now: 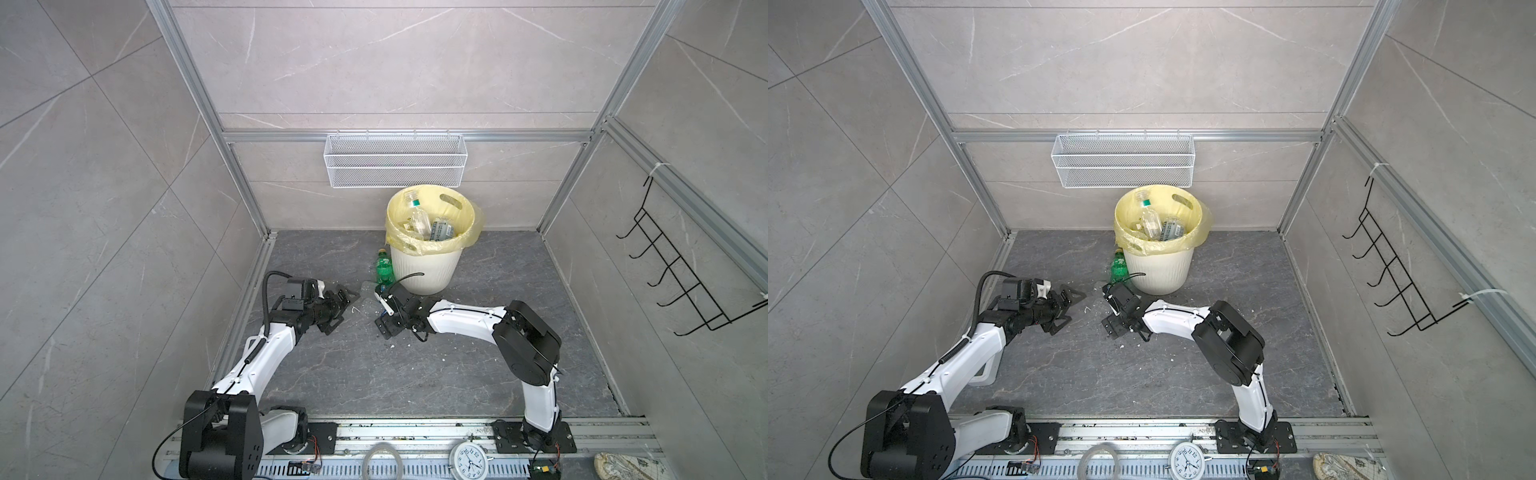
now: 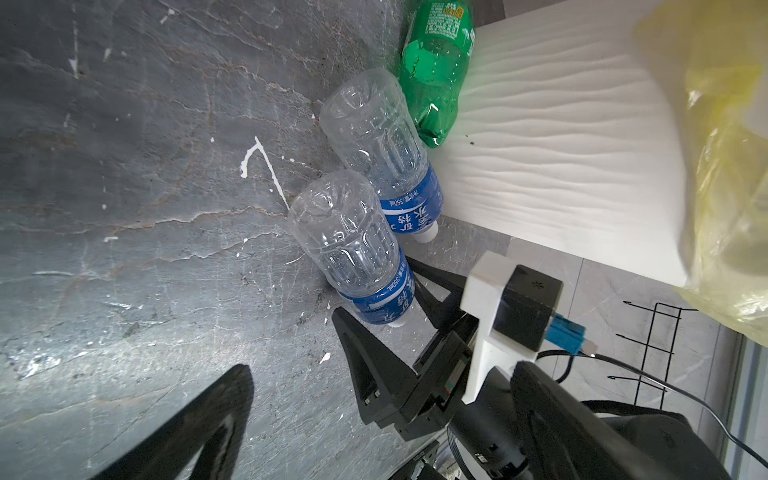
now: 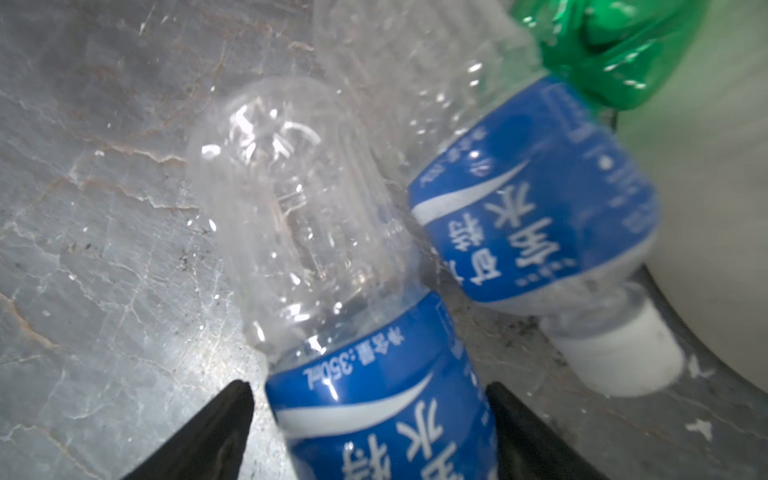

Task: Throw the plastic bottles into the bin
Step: 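Close the right gripper on the clear blue-labelled bottle, then lift the bottle and carry it over the bin with the right gripper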

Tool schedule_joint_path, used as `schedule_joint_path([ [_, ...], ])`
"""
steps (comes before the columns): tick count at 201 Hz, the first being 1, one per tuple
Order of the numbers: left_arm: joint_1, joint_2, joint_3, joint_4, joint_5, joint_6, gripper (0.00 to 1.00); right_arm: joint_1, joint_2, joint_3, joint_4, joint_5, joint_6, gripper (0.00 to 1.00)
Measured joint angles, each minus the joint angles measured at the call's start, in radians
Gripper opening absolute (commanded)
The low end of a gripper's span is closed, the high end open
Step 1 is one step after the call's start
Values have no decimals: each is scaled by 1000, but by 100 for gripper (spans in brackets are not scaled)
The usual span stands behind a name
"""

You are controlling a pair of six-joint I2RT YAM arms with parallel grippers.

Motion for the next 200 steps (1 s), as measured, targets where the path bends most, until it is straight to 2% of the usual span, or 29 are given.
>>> schedule_joint_path([
  [59, 18, -30, -14, -3, 7, 0, 100, 29, 18, 32, -15, 0, -23, 64],
  [95, 35, -92, -15, -8, 18, 1, 100, 40, 17, 42, -47, 1, -23, 57],
  [161, 85, -187, 1, -42, 20, 11, 100, 42, -61, 103, -155, 5, -23, 52],
  [200, 116, -224, 106, -76, 21, 25, 100, 42, -147, 230, -240, 26, -23, 51],
])
